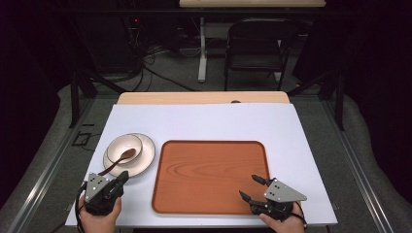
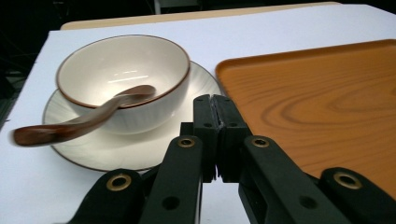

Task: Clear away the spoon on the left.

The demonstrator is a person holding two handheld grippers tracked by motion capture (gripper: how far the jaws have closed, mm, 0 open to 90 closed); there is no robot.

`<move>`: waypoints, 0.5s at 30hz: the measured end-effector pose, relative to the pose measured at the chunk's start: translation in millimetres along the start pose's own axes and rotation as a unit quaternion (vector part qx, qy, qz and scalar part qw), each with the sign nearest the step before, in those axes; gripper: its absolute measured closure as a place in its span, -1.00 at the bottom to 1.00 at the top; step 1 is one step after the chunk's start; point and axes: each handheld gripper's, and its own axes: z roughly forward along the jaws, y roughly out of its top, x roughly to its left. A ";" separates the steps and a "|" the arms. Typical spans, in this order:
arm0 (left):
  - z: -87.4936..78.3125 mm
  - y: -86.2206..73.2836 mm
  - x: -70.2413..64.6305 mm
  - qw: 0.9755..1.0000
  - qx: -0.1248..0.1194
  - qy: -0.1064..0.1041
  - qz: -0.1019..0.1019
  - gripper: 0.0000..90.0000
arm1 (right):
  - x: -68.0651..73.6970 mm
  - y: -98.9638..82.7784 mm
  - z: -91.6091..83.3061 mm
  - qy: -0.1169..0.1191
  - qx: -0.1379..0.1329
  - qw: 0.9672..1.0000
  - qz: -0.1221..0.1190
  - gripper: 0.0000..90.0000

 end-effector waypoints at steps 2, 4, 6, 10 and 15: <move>-0.9 -0.4 4.5 1.000 -0.002 0.005 -0.007 0.97 | 0.0 0.1 -0.1 0.001 0.000 1.000 0.000 -0.24; -1.9 -0.6 8.5 1.000 -0.002 0.009 -0.010 0.97 | 0.0 0.2 0.2 0.001 0.000 1.000 0.000 -0.24; -2.3 -0.7 10.2 1.000 -0.002 0.012 -0.013 0.97 | 0.1 0.2 0.3 0.001 0.000 1.000 -0.001 -0.24; -3.8 -1.0 18.4 0.999 -0.004 0.024 -0.022 0.97 | 0.5 0.1 0.4 0.001 0.001 1.000 0.000 -0.24; -4.9 -1.7 26.1 0.999 -0.007 0.033 -0.032 0.97 | 0.2 0.0 0.4 0.001 0.001 1.000 0.000 -0.24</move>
